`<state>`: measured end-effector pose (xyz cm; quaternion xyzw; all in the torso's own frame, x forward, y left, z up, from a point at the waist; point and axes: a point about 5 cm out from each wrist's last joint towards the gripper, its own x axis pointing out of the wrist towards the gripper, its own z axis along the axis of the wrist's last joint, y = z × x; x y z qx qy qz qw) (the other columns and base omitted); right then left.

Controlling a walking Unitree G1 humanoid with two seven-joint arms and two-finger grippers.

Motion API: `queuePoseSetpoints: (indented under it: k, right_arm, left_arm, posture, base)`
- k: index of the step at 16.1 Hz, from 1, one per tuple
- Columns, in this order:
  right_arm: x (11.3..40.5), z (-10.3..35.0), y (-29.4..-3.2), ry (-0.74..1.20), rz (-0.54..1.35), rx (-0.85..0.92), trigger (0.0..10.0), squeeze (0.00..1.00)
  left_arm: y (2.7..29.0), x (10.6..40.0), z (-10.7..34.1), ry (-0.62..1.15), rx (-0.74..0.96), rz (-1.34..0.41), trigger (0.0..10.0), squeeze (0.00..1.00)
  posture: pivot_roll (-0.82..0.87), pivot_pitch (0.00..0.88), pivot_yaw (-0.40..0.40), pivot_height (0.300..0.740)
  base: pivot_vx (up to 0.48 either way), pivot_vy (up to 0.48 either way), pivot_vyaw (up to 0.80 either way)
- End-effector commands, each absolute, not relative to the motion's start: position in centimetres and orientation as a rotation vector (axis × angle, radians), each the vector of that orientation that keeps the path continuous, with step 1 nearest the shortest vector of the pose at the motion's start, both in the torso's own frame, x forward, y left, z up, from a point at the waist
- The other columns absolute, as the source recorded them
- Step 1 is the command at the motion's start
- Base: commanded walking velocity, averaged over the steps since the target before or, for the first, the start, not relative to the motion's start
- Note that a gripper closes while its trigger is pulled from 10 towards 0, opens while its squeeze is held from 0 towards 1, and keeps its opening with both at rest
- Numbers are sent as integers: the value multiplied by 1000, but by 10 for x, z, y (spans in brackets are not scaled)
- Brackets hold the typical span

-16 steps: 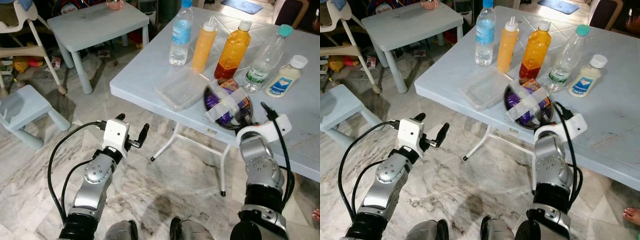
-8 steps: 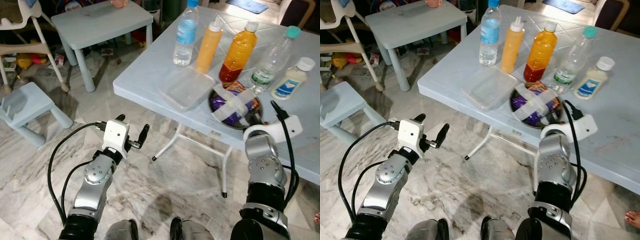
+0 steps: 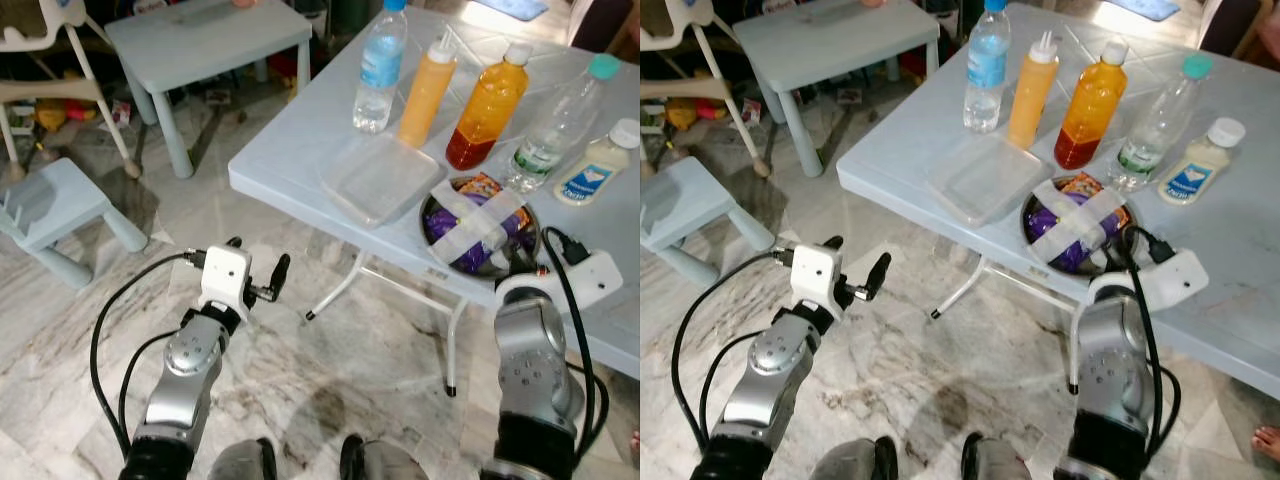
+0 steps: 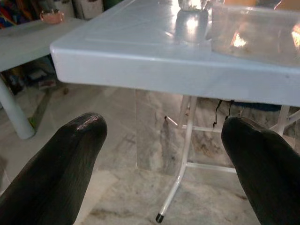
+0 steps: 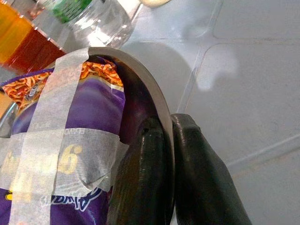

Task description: Restocking fridge

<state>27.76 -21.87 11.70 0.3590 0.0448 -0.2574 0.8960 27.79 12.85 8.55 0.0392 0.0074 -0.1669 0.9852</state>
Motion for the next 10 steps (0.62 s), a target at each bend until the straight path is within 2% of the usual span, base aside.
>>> queuePoseSetpoints:
  k: [1, 2, 3, 4, 5, 10]
  right_arm:
    - [267, 85, -211, 261, -559, 730, 0, 0]
    - [266, 81, -207, 287, -546, 742, 0, 0]
    - [269, 80, -197, 311, -478, 720, 2627, 0]
    - [270, 80, -194, 319, -451, 708, 2627, 0]
    - [272, 81, -186, 332, -389, 698, 10000, 0]
    - [271, 73, -170, 403, -257, 696, 10000, 0]
  left_arm:
    - [129, 276, 83, 34, 79, -330, 10000, 0]
    - [127, 276, 82, 37, 80, -331, 10000, 0]
    - [126, 277, 83, 39, 81, -333, 10000, 0]
    - [126, 277, 83, 39, 81, -333, 10000, 0]
    - [126, 279, 84, 39, 83, -331, 10000, 0]
    - [127, 279, 83, 42, 83, -317, 10000, 0]
  posture:
    - [-21, 129, -3, 740]
    - [-21, 126, -2, 740]
    - [-22, 119, -1, 740]
    - [-22, 118, 0, 740]
    - [-20, 115, -3, 740]
    - [-15, 118, -11, 740]
  base:
    - [-240, 0, 0]
    - [-281, 0, 0]
    - [-311, 0, 0]
    - [-311, 0, 0]
    - [-364, 0, 0]
    - [-390, 0, 0]
